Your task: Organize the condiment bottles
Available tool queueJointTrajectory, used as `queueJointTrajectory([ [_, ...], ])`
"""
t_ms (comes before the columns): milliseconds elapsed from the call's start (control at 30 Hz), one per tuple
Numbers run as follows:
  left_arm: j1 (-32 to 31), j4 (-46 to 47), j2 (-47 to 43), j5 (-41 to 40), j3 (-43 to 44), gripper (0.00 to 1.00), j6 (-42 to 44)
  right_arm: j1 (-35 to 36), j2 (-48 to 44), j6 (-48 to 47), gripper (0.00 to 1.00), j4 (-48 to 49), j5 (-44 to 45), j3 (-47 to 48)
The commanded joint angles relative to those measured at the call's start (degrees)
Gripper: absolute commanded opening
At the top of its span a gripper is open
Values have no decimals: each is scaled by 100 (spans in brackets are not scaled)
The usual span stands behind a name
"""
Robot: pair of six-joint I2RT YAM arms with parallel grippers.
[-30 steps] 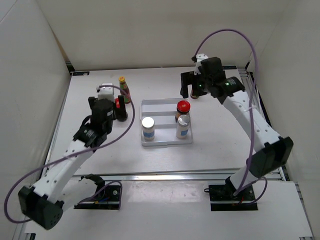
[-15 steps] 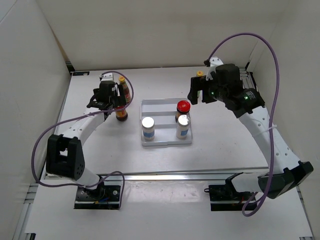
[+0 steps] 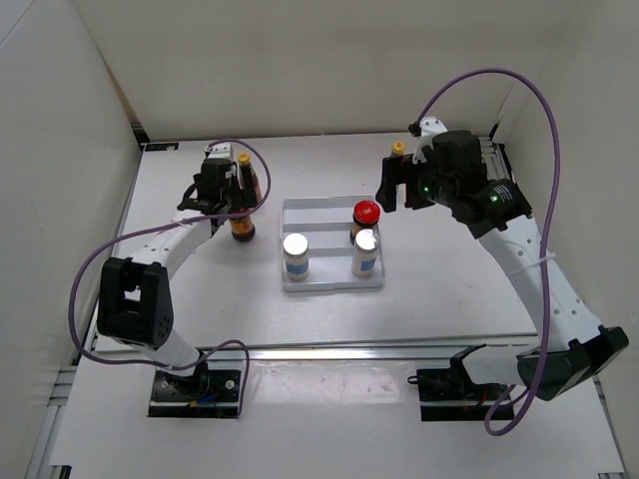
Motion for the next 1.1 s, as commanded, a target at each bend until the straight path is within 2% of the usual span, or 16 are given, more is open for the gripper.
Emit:
queueJointTrajectory([
  [0,12,64,47,250,103,100,18,35,-149,-14,100,-44,-67,-51],
  [233,12,-148,337,373,51,94,-167,35,-149,-14,100,-97,-14,-51],
  [333,12,-148,389,425,50,88,-167,35,-149,-67,100,-97,-14,-51],
  [533,12,-375,389,557,252,60,-105,-17,-262,-67,100,-150,39,-104],
  [567,12,-454,389,557,313,52,-44,-17,-263,-128,100,-150,39,-104],
  [667,12,-788,389,557,630,38,9,-17,-263,-180,100,-150,39,-156],
  [700,12,-867,328,557,769,29,9,-17,-263,-181,100,-150,39,-156],
  [833,12,-1044,3,671,955,11,-105,-17,-263,-181,100,-150,39,-104],
  [1067,-603,-1044,-191,1031,1684,11,35,-17,-404,-67,100,-202,-14,-288],
])
